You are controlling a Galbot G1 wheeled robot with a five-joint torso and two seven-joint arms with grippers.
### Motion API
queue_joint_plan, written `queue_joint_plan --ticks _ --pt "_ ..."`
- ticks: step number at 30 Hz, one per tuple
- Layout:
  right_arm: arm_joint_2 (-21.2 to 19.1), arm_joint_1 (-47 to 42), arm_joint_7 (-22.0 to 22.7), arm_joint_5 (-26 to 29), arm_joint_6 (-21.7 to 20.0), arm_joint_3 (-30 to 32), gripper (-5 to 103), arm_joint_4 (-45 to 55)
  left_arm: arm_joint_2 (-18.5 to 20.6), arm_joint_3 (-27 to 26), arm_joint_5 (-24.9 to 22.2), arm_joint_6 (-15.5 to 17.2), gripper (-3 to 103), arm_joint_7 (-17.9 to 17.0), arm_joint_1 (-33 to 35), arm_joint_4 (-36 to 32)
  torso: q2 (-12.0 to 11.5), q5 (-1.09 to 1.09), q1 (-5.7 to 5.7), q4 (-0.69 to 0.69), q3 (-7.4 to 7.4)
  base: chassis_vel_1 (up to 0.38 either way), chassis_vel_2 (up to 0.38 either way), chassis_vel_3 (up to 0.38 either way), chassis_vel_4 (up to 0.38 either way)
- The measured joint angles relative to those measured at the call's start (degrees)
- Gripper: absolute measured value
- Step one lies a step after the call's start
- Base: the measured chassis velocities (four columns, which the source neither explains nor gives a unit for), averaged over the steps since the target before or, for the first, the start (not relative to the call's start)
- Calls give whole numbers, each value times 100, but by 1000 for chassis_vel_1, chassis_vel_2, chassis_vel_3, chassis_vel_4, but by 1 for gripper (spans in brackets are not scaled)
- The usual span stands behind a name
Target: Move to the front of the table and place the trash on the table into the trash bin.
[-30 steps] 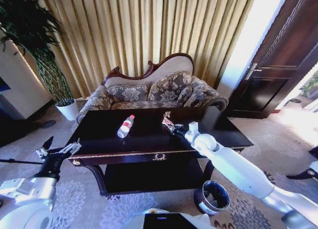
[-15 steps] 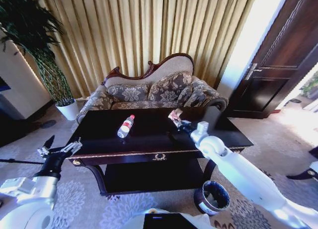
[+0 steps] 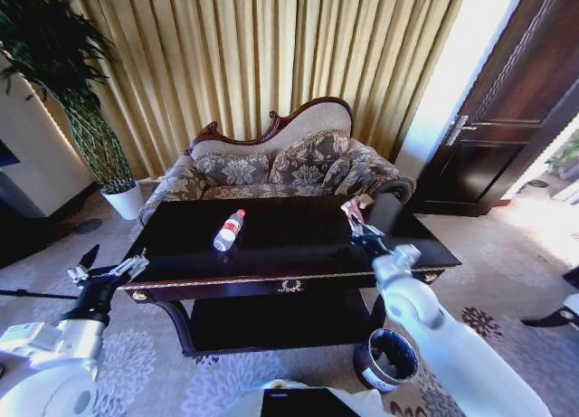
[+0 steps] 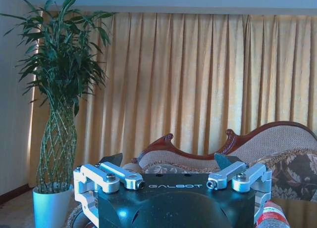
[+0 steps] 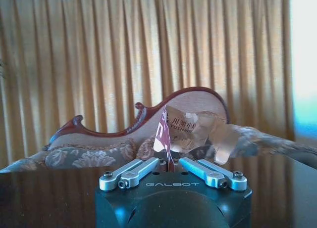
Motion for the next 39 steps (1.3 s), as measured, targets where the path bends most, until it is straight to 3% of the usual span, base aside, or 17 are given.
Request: queue_joint_plan --ticks 4,13,39 --pt "327 -848 -128 -336 -5 630 0 443 -1 58 -2 -10 100 64 -20 34 1 0 -1 0 0 0 0 0 0" --pt "609 -1624 -472 -546 -268 1079 0 1212 185 33 -36 3 100 267 16 208 0 -2 -1 1 0 0 0 0 0" --pt "837 -1940 -539 -740 -329 996 0 1450 328 111 42 45 100 374 -40 380 0 -1 0 1 1 44 -49 -48 50"
